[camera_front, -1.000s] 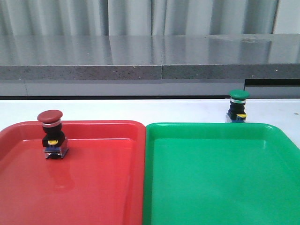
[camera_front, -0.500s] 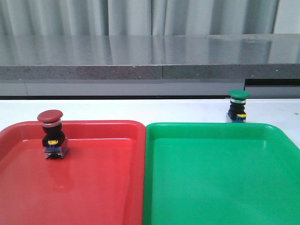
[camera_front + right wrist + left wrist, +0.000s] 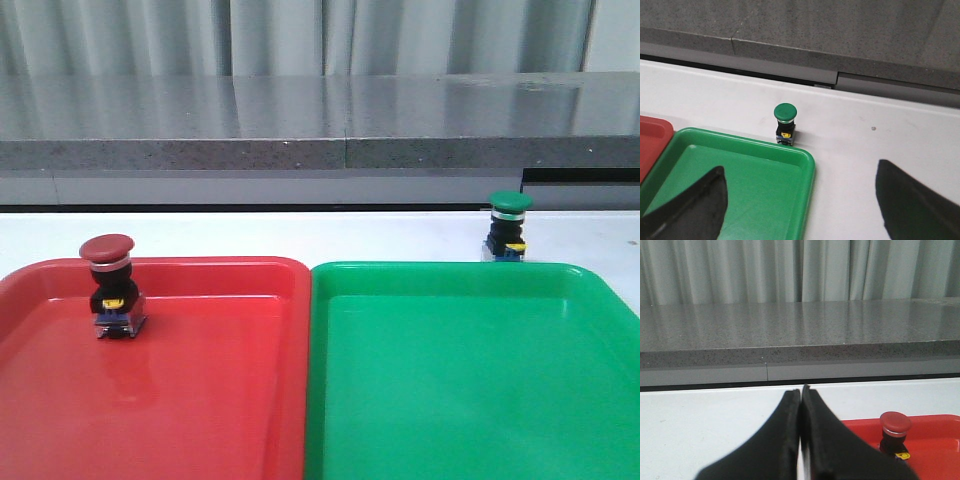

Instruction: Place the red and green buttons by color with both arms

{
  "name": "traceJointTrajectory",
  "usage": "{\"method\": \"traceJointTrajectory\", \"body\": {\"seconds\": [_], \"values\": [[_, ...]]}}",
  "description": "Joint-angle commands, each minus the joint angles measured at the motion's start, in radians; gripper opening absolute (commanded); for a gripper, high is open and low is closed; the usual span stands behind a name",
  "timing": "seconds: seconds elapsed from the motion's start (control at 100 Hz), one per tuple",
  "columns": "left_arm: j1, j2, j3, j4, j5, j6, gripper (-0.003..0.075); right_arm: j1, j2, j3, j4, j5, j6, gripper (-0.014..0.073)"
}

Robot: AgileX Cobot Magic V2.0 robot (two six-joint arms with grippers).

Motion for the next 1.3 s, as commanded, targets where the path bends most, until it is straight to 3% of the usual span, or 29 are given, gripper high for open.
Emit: {"method": "traceJointTrajectory", "body": {"seconds": [0.0, 0.24, 0.85, 1.29], "values": [[0.000, -0.029, 0.042, -0.001, -0.084, -0.007, -0.0019, -0.006, 0.014, -0.035, 0.032, -0.102, -0.002, 0.0624], [0.000, -0.029, 0.042, -0.001, -0.084, -0.007, -0.0019, -0.006, 0.211, -0.124, 0.111, -0.098, -0.002, 0.0624], [0.000, -0.029, 0.042, -0.001, -0.084, -0.007, -0.0019, 0.007, 0.965, -0.675, 0.143, 0.029, -0.003, 0.0624], [0.000, -0.029, 0.042, -0.001, -0.084, -0.007, -0.0019, 0.007, 1.214, -0.747, 0.143, 0.072, -0.003, 0.0624]]}}
